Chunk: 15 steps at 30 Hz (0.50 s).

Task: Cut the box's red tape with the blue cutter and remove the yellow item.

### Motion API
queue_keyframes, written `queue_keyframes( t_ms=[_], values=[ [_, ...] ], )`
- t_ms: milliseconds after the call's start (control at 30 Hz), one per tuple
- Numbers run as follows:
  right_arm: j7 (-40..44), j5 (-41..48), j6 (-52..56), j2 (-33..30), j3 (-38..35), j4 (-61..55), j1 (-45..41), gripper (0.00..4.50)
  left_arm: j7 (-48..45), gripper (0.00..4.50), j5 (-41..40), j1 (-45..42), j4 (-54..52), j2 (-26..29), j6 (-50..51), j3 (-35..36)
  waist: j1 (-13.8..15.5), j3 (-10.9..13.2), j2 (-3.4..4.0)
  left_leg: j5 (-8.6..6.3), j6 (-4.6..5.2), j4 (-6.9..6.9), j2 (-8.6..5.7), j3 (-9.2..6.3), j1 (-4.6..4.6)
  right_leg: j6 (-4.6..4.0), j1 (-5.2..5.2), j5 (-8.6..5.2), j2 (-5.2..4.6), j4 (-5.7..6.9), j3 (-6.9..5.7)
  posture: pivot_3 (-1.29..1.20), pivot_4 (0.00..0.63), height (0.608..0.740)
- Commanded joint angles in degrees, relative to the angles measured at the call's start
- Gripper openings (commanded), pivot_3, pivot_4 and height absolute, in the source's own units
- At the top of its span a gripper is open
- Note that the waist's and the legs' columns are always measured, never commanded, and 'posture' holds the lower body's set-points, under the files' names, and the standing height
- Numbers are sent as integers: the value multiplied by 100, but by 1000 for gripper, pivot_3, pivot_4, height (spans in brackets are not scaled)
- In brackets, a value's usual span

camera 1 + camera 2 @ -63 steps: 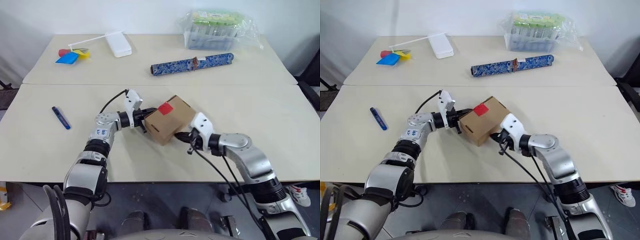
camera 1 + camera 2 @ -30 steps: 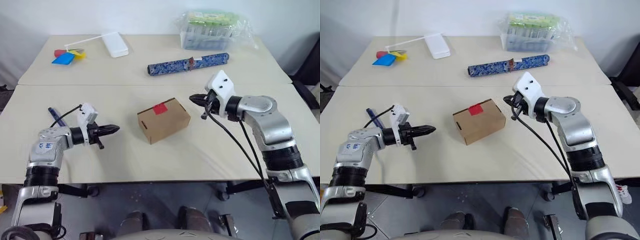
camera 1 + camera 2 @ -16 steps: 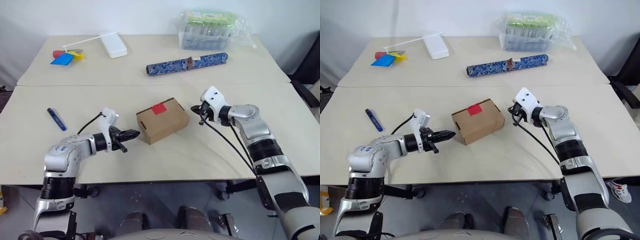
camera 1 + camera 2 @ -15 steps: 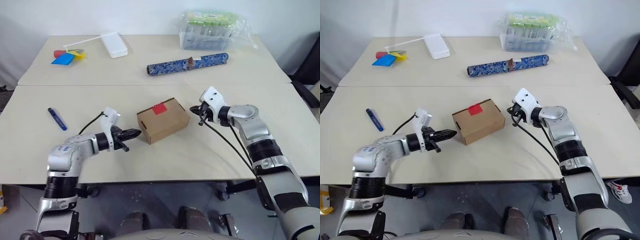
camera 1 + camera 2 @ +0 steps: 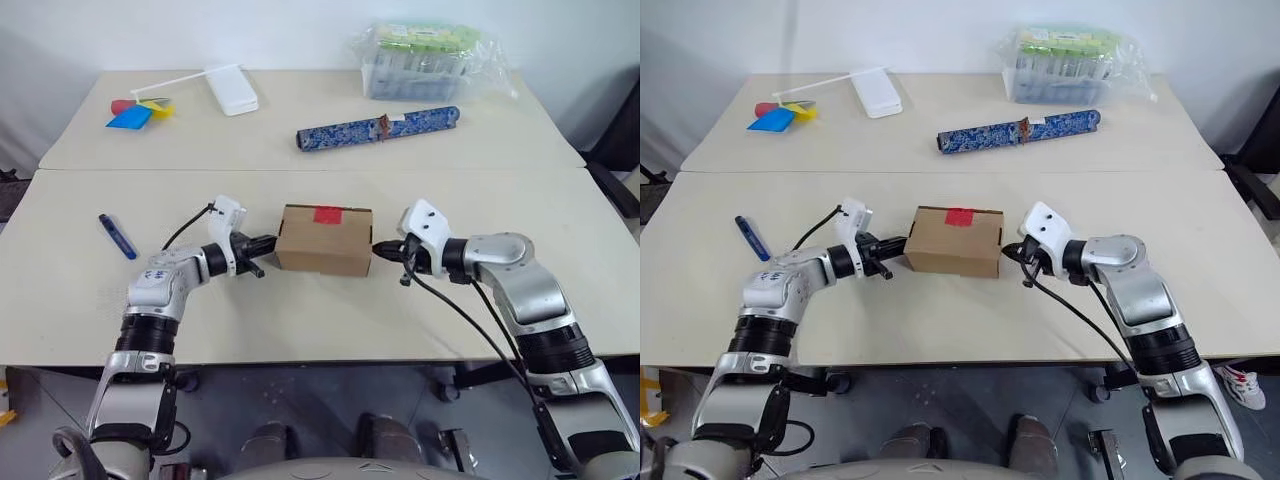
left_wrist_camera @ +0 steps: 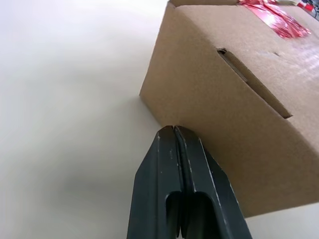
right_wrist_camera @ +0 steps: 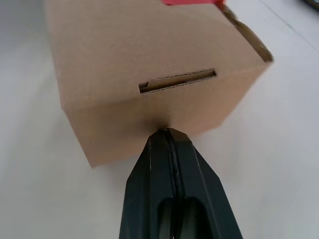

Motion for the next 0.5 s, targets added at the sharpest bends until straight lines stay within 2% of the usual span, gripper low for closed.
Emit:
queue_keyframes(
  t_ms=[33, 267, 500],
  values=[
    [13, 178, 128, 23, 82, -640, 89, 0, -459, 15, 81, -402, 399, -258, -380, -275, 23, 0, 0, 0, 0, 0, 0, 2, -1, 0, 0, 0, 0, -1, 0, 0, 150, 740],
    [-102, -5, 380, -106, 294, -1202, 521, 0, -895, 15, 582, -1167, 1832, -525, -1202, -450, 112, -2, -4, 1, 2, 5, -1, 43, -2, 0, 1, 0, 0, -2, -1, 0, 150, 740],
    [-184, -137, 527, -342, 335, -1448, 699, 0, -1136, 15, 868, -1707, 2763, -829, -1682, -430, 120, -2, -7, 2, 3, 5, -3, 43, -4, 0, 2, 0, -1, -4, -3, 0, 150, 740]
  ],
)
